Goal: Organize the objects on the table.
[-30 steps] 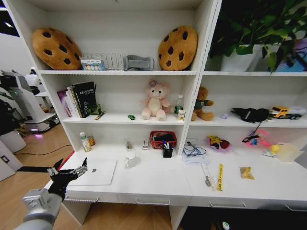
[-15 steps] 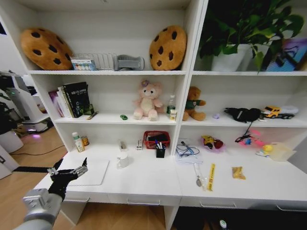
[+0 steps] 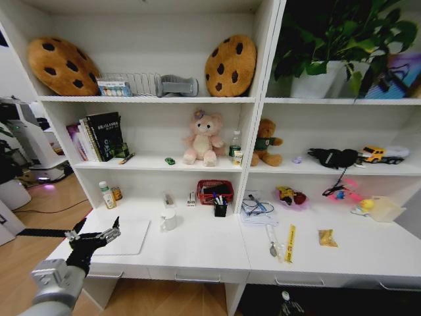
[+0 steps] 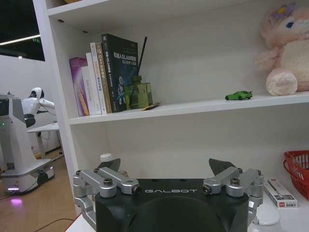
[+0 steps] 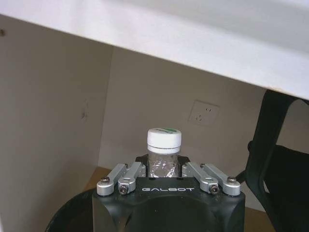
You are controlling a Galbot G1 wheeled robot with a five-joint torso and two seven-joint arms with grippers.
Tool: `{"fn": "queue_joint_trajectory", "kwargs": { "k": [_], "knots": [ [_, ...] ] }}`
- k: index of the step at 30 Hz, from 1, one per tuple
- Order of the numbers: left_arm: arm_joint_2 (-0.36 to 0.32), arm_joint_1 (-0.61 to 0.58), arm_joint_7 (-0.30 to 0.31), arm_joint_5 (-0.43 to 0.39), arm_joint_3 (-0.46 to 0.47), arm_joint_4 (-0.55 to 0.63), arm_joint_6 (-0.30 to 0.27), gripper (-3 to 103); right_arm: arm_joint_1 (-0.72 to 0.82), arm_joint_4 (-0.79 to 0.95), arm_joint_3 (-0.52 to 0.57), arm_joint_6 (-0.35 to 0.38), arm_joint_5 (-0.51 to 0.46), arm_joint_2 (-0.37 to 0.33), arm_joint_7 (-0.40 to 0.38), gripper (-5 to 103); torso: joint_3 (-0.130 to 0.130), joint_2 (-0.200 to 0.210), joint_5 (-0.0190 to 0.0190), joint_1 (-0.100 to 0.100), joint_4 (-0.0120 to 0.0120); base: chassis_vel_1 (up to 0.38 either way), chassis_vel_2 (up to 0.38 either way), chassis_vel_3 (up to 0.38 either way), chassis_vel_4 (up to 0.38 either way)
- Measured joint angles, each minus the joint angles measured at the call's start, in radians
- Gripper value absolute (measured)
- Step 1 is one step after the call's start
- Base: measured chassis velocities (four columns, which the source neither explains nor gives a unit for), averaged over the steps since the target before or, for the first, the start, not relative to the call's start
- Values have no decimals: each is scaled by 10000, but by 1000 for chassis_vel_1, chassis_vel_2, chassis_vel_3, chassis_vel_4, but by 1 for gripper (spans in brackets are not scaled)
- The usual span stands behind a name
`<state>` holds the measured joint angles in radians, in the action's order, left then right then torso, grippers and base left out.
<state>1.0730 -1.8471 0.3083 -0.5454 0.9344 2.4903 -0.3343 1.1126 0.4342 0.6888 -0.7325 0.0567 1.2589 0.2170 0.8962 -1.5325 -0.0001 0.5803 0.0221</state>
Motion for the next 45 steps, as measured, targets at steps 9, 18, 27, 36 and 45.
{"fn": "queue_joint_trajectory", "kwargs": {
  "k": [9, 18, 27, 36, 45],
  "knots": [
    [0, 0, 0, 0, 0, 0, 0, 100, -665, -1062, 14, -167, 492, 200, 66, 27, -1, 0, 0, 0, 4, 0, 0, 0, 0],
    [0, 0, 0, 0, 0, 0, 0, 100, -740, -1188, -9, -121, 650, 219, -80, 51, -1, 0, 0, 0, 5, 0, 0, 0, 0],
    [0, 0, 0, 0, 0, 0, 0, 100, 781, 370, -38, -397, 541, 131, -169, 84, -1, 0, 5, 0, 2, 0, 0, 0, 0],
    [0, 0, 0, 0, 0, 0, 0, 100, 6344, 6357, -54, 434, -1767, -353, -108, 100, -4, -4, 2, -3, 9, 0, 0, 0, 0],
    [0, 0, -1, 0, 0, 0, -1, 100, 9565, 11315, 876, -6, -2975, -319, -457, 100, -2, -3, 4, -3, 8, 0, 0, 0, 0]
  ]
}}
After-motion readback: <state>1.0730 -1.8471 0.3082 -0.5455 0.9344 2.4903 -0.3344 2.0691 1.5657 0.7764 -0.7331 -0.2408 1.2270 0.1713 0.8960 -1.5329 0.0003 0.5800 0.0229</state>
